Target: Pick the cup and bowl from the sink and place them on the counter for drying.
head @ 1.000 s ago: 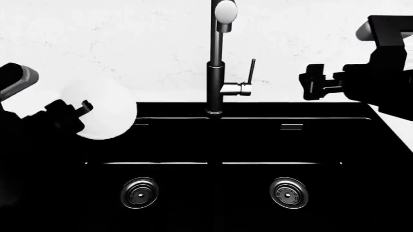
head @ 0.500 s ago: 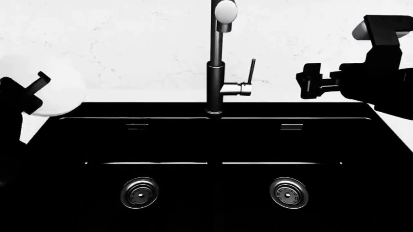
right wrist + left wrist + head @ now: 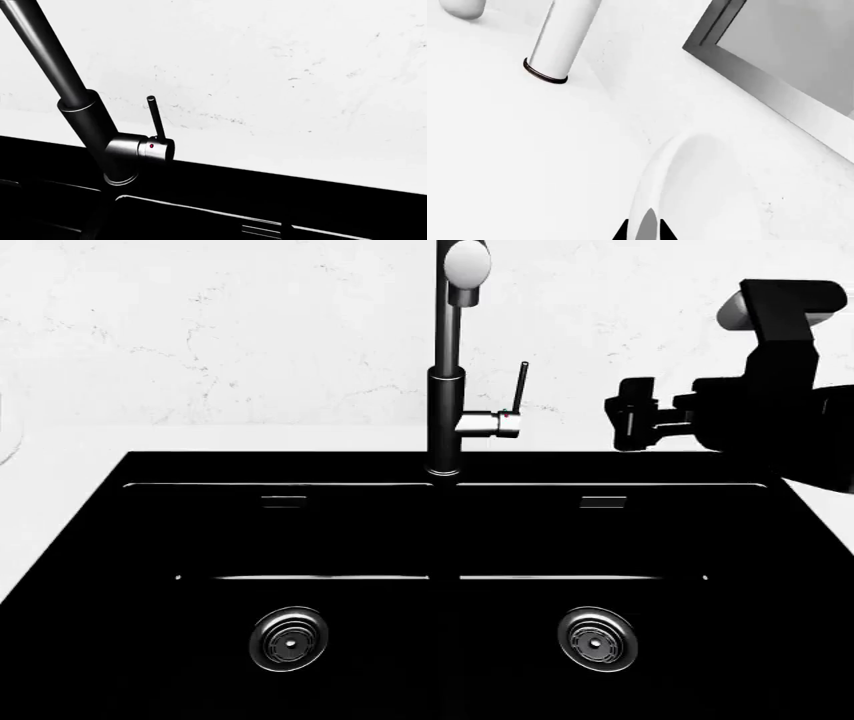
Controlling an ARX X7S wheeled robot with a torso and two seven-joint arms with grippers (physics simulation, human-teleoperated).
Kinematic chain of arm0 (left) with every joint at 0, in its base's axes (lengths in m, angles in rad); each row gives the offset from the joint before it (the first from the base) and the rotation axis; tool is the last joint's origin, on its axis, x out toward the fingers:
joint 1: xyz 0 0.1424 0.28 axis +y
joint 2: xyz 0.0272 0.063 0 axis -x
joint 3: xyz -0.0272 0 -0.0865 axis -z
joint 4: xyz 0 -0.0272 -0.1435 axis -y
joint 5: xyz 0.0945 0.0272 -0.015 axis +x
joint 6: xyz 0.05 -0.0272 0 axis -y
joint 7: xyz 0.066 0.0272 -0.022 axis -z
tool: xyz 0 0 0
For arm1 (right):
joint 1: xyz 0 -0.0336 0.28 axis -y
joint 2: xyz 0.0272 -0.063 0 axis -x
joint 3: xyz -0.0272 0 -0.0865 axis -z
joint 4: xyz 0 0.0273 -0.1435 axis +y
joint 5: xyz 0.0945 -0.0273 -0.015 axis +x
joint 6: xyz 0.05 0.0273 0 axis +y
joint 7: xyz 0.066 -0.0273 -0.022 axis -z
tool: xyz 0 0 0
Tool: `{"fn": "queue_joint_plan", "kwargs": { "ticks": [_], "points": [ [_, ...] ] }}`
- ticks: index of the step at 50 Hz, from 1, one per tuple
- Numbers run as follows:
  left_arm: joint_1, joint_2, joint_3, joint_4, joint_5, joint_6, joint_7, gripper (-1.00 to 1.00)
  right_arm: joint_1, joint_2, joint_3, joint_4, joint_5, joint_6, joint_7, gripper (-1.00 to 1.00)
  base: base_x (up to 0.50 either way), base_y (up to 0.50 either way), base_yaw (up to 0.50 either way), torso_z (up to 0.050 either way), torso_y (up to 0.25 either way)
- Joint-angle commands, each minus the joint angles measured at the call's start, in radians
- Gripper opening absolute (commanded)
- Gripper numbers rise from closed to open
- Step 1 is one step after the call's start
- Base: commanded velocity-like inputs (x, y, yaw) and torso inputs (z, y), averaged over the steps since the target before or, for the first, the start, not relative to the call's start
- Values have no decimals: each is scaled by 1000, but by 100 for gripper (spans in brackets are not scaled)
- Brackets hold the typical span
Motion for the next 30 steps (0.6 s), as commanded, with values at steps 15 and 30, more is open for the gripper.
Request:
{"fn": "queue_joint_plan", "kwargs": {
  "ticks": [15, 30],
  "points": [
    [53, 27, -57, -32, 225, 88, -159, -100, -40, -8, -19, 14, -7, -38, -19, 100, 0, 0, 0, 0, 0],
    [171, 106, -156, -118, 216, 175, -94, -100, -54, -3, -8, 0, 15, -30, 1, 100, 0, 0, 0, 0, 0]
  ]
}}
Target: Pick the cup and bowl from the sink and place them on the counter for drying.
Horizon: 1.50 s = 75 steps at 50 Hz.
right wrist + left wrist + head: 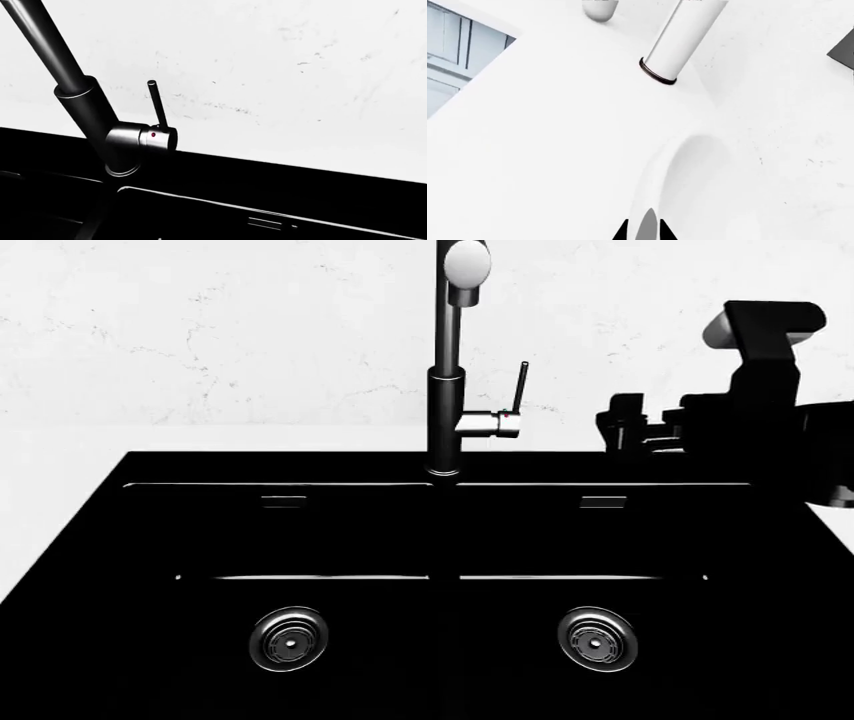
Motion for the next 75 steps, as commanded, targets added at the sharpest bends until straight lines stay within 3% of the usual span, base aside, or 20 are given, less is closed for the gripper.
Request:
{"fn": "queue_joint_plan", "kwargs": {
  "ticks": [1, 18, 51, 52, 75],
  "points": [
    [72, 45, -60, -47, 6, 58, 29, -100, -13, 0, 3, -4, 9, -2, 8, 100, 0, 0, 0, 0, 0],
    [132, 137, -152, -141, -26, 140, 76, -100, -38, 6, 15, -14, 33, 0, 23, 100, 0, 0, 0, 0, 1],
    [252, 177, -293, -273, -49, 238, 156, -100, -68, 12, 24, -25, 58, -6, 44, 100, 0, 0, 0, 0, 0],
    [253, 180, -289, -274, -45, 238, 153, 100, -67, 12, 25, -25, 61, -3, 45, 100, 0, 0, 0, 0, 0],
    [184, 133, -189, -54, -88, 99, 57, 100, -77, 14, 16, -17, 69, -6, 42, 100, 0, 0, 0, 0, 0]
  ]
}}
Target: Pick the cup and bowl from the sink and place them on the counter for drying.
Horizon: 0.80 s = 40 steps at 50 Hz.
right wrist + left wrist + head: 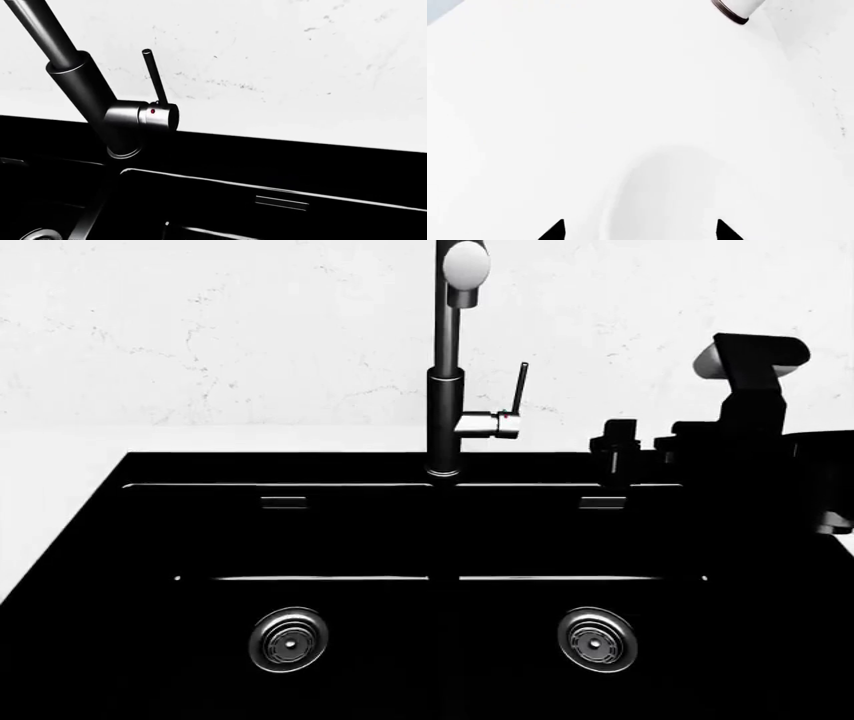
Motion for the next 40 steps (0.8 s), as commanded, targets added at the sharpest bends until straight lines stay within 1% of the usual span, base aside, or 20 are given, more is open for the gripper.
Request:
{"fn": "queue_joint_plan", "kwargs": {
  "ticks": [1, 4, 8, 9, 12, 16, 19, 24, 26, 28, 31, 33, 34, 35, 37, 40],
  "points": [
    [39, 11, 39, 110, -43, -91, -52, 100, 2, 4, -7, 1, 7, -2, 0, 100, 0, 0, 0, 0, 0],
    [28, -4, 56, 158, -45, -119, -79, 100, -3, 5, -3, -4, 13, -2, 4, 100, 0, 0, 0, 0, 0],
    [-19, -28, 81, 200, -94, -195, -118, 100, -11, 8, -2, -7, 14, -9, 2, 100, 0, 0, 0, 0, 0],
    [-24, -40, 105, 217, -81, -210, -128, 100, -13, 9, -1, -9, 15, -11, 2, 100, 0, 0, 0, 0, 0],
    [-40, -42, 110, 240, -91, -226, -143, 100, -24, 11, 1, -12, 17, -16, 0, 100, 0, 0, 0, 0, 0],
    [-64, -76, 141, 273, -85, -275, -170, 100, -29, 16, 4, -12, 20, -21, -1, 100, 0, 0, 0, 0, 0],
    [-88, -112, 203, 283, -82, -334, -171, 100, -36, 17, 9, -16, 25, -23, 2, 100, 0, 0, 0, 0, 0],
    [-170, -139, 295, 263, -136, -422, -135, 100, -43, 16, 6, -20, 26, -27, 3, 100, 0, 0, 0, 0, 0],
    [-194, -151, 331, 237, -148, -431, -88, 100, -43, 15, 7, -20, 27, -29, 3, 100, 0, 0, 0, 0, 0],
    [-203, -142, 337, 217, -164, -436, -71, 100, -46, 16, 5, -21, 26, -32, 0, 100, 0, 0, 0, 0, 0],
    [-204, -181, 355, 188, -210, -474, 5, 100, -46, 17, 8, -22, 29, -32, 3, 100, 0, 0, 0, 0, 0],
    [-205, -201, 344, 181, -261, -509, 32, 100, -46, 18, 9, -26, 32, -30, 6, 100, 0, 0, 0, 0, 0],
    [-206, -198, 349, 180, -263, -509, 37, 100, -46, 19, 9, -28, 33, -29, 8, 100, 0, 0, 0, 0, 0],
    [-222, -170, 400, 168, -227, -494, 33, 100, -43, 19, 10, -30, 36, -25, 11, 100, 0, 0, 0, 0, 0],
    [-228, -184, 409, 156, -252, -513, 65, 100, -40, 19, 11, -30, 37, -25, 12, 100, 0, 0, 0, 0, 0],
    [-238, -188, 447, 145, -242, -516, 91, 100, -44, 19, 11, -32, 39, -27, 14, 100, 0, 0, 0, 0, 0]
  ]
}}
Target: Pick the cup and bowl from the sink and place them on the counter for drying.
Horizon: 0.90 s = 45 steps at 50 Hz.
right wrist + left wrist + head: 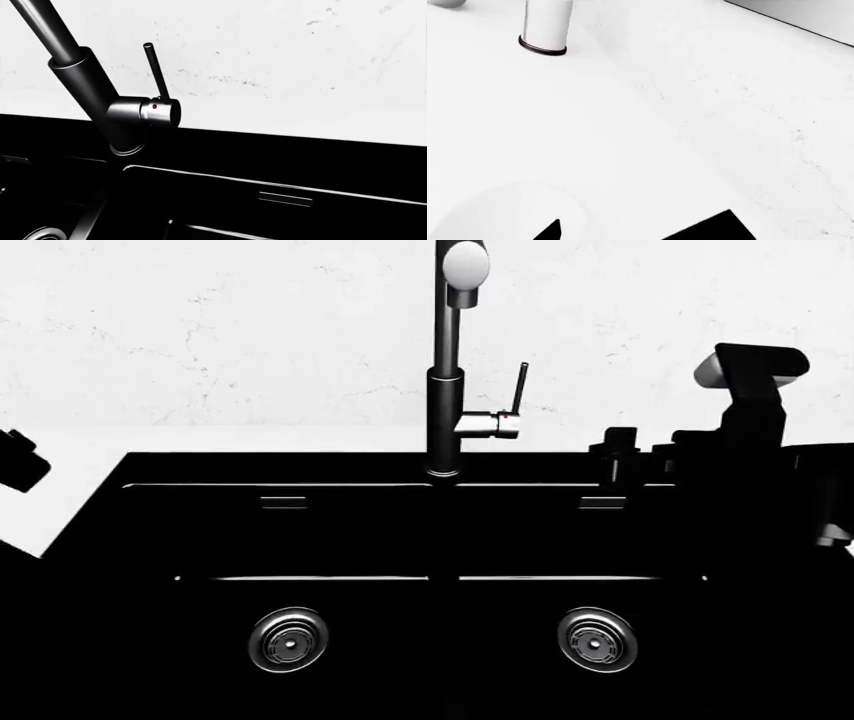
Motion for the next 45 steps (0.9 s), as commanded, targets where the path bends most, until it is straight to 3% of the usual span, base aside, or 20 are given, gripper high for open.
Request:
{"fn": "queue_joint_plan", "kwargs": {
  "ticks": [1, 12, 18, 24, 30, 35, 37, 45],
  "points": [
    [-55, -34, 123, -50, -57, -80, 121, 100, -5, 2, 4, -9, 10, -2, 8, 100, 0, 0, 0, 0, 0],
    [-83, -63, 183, -66, -120, -113, 253, 100, -19, 8, 4, -14, 12, -12, 4, 100, 0, 0, 0, 0, 0],
    [-118, -102, 289, -64, -92, -121, 362, 100, -24, 11, 9, -20, 21, -12, 10, 100, 0, 0, 0, 0, 0],
    [-170, -174, 429, -38, -31, -130, 482, 100, -37, 9, 25, -40, 37, -20, 25, 100, 0, 0, 0, 0, 0],
    [-246, -240, 667, -21, 71, -115, 683, 100, -57, 4, 31, -61, 42, -38, 27, 100, 0, 0, 0, 0, 0],
    [-239, -234, 671, -40, 62, -90, 723, 100, -74, 5, 33, -71, 36, -61, 20, 100, 0, 0, 0, 0, 0],
    [-207, -233, 648, -29, 44, -17, 795, 100, -85, 10, 33, -90, 23, -89, -3, 100, 0, 0, 0, 0, 0],
    [-206, -231, 621, -60, -4, -34, 807, 100, -117, 23, 6, -152, -35, -143, -9, 100, 0, 0, 0, 0, 0]
  ]
}}
